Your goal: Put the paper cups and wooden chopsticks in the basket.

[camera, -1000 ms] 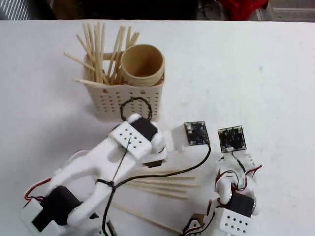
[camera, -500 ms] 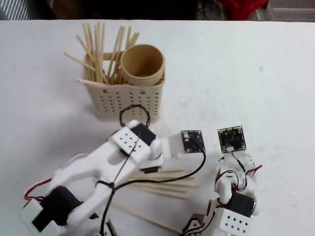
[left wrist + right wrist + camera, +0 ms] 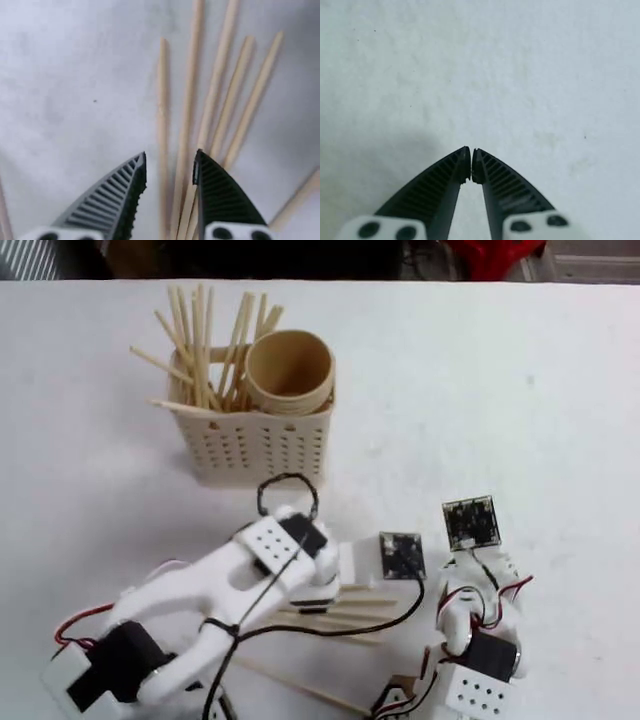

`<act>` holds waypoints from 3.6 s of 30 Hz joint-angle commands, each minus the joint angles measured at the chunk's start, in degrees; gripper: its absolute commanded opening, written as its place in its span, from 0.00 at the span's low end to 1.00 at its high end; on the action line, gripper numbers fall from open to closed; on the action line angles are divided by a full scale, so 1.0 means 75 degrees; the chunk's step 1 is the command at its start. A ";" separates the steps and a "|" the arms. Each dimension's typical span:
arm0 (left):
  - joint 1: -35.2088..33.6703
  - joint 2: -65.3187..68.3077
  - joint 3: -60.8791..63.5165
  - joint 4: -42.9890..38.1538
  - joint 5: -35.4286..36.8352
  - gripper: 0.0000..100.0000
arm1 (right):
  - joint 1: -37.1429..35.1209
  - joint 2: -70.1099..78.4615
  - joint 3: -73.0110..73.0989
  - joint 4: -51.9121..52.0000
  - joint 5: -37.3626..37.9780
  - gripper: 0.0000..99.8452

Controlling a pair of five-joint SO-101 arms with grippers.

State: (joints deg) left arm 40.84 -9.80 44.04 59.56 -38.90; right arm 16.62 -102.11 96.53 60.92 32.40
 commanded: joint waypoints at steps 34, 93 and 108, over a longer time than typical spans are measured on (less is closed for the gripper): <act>-0.1354 0.2585 -0.2403 0.0328 -0.0012 0.02 | 0.0053 -0.0064 0.0047 0.0018 0.0023 0.02; -0.5222 -0.1518 -0.5462 -0.3024 0.5122 0.09 | 0.0053 -0.0064 0.0047 0.0018 0.0023 0.02; -0.3475 -0.4202 -0.5474 0.3458 0.2063 0.09 | 0.0053 -0.0064 0.0047 0.0018 0.0023 0.02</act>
State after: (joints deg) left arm 10.86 -36.97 3.60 74.42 -18.15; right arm 16.62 -102.11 96.53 60.92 32.40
